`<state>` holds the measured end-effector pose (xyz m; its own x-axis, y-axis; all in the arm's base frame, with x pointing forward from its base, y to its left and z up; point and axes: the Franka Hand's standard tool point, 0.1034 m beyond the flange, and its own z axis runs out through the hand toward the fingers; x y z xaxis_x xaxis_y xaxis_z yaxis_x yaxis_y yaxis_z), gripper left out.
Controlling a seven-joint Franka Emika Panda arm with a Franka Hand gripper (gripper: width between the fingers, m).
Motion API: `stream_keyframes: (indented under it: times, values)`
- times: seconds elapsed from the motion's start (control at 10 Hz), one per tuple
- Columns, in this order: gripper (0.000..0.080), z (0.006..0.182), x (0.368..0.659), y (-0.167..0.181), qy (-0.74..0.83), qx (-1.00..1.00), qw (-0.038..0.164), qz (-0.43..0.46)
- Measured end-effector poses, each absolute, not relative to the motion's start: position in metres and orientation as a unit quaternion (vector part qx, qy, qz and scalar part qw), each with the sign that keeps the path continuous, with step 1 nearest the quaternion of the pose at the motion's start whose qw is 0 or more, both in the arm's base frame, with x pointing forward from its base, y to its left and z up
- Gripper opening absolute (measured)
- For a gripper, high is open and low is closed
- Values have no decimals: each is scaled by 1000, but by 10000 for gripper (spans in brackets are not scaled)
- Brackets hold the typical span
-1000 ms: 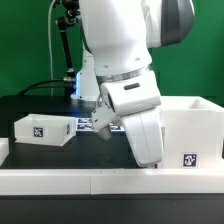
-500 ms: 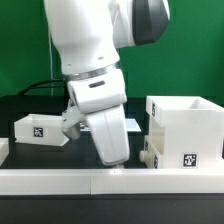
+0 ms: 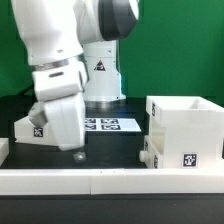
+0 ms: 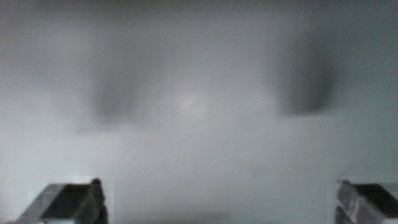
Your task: Assemble drawer
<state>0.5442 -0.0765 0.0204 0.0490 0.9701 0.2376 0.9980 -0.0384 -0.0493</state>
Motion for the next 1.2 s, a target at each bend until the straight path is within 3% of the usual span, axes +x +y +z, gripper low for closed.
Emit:
stream_keyframes:
  times: [0.3, 1.0, 1.2]
  values:
    - [648, 37, 508, -86, -655, -749, 90, -55]
    - [648, 33, 507, -84, -498, -860, 102, -36]
    - [648, 35, 496, -100, -448, -888, 97, -33]
